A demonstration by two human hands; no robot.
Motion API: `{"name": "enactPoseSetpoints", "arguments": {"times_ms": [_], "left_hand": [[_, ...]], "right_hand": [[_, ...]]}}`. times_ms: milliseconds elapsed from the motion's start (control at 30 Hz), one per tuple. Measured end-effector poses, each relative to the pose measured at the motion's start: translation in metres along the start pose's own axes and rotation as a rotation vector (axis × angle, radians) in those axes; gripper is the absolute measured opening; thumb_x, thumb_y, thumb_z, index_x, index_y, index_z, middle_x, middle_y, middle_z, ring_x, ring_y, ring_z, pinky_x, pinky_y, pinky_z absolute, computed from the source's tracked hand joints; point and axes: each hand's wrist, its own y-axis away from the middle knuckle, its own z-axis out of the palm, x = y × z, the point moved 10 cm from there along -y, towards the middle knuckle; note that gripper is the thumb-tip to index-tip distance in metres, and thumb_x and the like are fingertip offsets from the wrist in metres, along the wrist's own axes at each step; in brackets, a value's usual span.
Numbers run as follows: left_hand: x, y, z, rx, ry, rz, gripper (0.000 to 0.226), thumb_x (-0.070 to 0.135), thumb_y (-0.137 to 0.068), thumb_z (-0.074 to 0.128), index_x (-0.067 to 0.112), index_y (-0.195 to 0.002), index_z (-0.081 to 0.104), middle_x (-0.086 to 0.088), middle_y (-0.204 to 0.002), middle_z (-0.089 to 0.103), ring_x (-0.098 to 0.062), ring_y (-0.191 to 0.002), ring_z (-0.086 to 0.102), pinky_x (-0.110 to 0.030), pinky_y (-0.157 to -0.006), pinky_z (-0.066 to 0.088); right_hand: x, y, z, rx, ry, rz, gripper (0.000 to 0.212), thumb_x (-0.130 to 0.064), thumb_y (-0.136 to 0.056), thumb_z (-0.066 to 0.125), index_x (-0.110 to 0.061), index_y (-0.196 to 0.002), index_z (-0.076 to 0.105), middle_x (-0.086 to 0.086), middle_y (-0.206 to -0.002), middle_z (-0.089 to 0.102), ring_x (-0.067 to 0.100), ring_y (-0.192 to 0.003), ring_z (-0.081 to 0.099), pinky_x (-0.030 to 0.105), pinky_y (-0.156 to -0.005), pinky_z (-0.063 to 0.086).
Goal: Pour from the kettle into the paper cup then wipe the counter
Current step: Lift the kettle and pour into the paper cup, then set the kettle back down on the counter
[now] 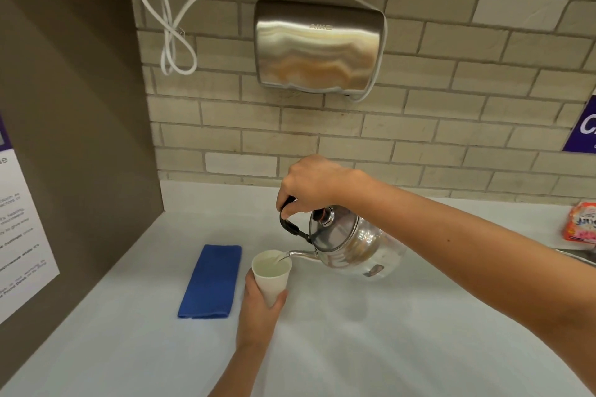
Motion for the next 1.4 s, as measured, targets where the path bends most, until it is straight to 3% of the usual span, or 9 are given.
{"name": "enactPoseSetpoints", "arguments": {"times_ms": [200, 333, 433, 700, 800, 900, 1000, 1233, 1400], "left_hand": [[0.001, 0.001, 0.000, -0.004, 0.000, -0.002, 0.085, 0.029, -0.073, 0.074, 0.022, -0.138, 0.021, -0.006, -0.135, 0.045, -0.025, -0.121, 0.046, -0.040, -0.100, 0.044], [0.001, 0.001, -0.001, 0.001, 0.007, -0.004, 0.084, 0.029, -0.073, 0.074, 0.022, -0.137, 0.021, -0.005, -0.133, 0.046, -0.023, -0.118, 0.047, -0.032, -0.095, 0.042], [0.002, 0.001, -0.001, 0.000, 0.011, -0.002, 0.083, 0.029, -0.073, 0.074, 0.022, -0.138, 0.021, -0.004, -0.134, 0.046, -0.021, -0.119, 0.047, -0.029, -0.094, 0.039], [0.002, 0.001, -0.004, 0.012, -0.007, -0.020, 0.085, 0.031, -0.070, 0.076, 0.020, -0.137, 0.023, -0.004, -0.131, 0.048, -0.021, -0.118, 0.047, -0.027, -0.094, 0.038], [0.001, 0.001, -0.004, 0.021, -0.019, -0.017, 0.086, 0.031, -0.070, 0.076, 0.019, -0.137, 0.024, -0.003, -0.131, 0.048, -0.021, -0.120, 0.047, -0.026, -0.095, 0.037], [0.000, 0.000, -0.003, 0.023, -0.042, -0.014, 0.085, 0.031, -0.071, 0.075, 0.018, -0.138, 0.024, -0.003, -0.132, 0.048, -0.019, -0.120, 0.047, -0.024, -0.095, 0.036], [-0.001, -0.001, -0.002, 0.022, -0.045, -0.015, 0.085, 0.032, -0.071, 0.075, 0.019, -0.138, 0.023, -0.002, -0.131, 0.047, -0.018, -0.120, 0.046, -0.024, -0.096, 0.035], [0.001, 0.000, -0.003, 0.017, -0.032, -0.010, 0.084, 0.035, -0.070, 0.075, 0.022, -0.136, 0.025, 0.006, -0.126, 0.047, -0.007, -0.113, 0.044, -0.020, -0.095, 0.035], [-0.003, 0.000, -0.002, 0.012, -0.021, -0.027, 0.086, 0.036, -0.069, 0.076, 0.024, -0.136, 0.024, 0.004, -0.130, 0.047, -0.010, -0.116, 0.046, -0.022, -0.096, 0.037]], "right_hand": [[0.002, 0.000, 0.000, 0.024, -0.028, -0.002, 0.025, -0.045, -0.086, 0.056, -0.032, -0.104, 0.067, -0.004, -0.082, 0.072, 0.013, -0.065, 0.046, 0.021, -0.046, 0.024], [0.014, 0.010, 0.004, 0.070, -0.119, 0.048, 0.023, -0.046, -0.085, 0.057, -0.035, -0.102, 0.068, -0.014, -0.059, 0.055, 0.005, -0.051, 0.042, 0.021, -0.044, 0.022], [0.032, 0.023, 0.013, 0.112, -0.254, 0.122, 0.022, -0.048, -0.083, 0.058, -0.038, -0.101, 0.067, -0.014, -0.080, 0.073, 0.004, -0.059, 0.049, 0.020, -0.046, 0.028], [0.103, 0.059, 0.051, 0.229, -0.654, 0.416, 0.019, -0.055, -0.079, 0.060, -0.051, -0.097, 0.064, -0.023, -0.105, 0.069, -0.001, -0.086, 0.055, 0.018, -0.065, 0.039], [0.120, 0.058, 0.060, 0.309, -0.683, 0.469, 0.019, -0.052, -0.080, 0.061, -0.048, -0.097, 0.066, -0.021, -0.102, 0.071, 0.001, -0.088, 0.058, 0.024, -0.070, 0.041], [0.126, 0.047, 0.066, 0.399, -0.720, 0.482, 0.017, -0.049, -0.080, 0.062, -0.045, -0.096, 0.068, -0.030, -0.083, 0.068, -0.012, -0.065, 0.055, 0.016, -0.059, 0.036], [0.131, 0.029, 0.079, 0.464, -0.781, 0.528, 0.019, -0.049, -0.079, 0.062, -0.043, -0.097, 0.068, -0.021, -0.087, 0.072, -0.009, -0.058, 0.054, 0.014, -0.055, 0.033], [0.123, -0.015, 0.119, 0.496, -0.819, 0.550, 0.019, -0.047, -0.081, 0.062, -0.039, -0.097, 0.069, -0.010, -0.095, 0.075, 0.008, -0.072, 0.061, 0.020, -0.057, 0.039], [0.117, -0.030, 0.142, 0.485, -0.866, 0.570, 0.017, -0.048, -0.081, 0.061, -0.042, -0.095, 0.069, -0.013, -0.096, 0.074, 0.004, -0.069, 0.056, 0.015, -0.056, 0.036]]}}
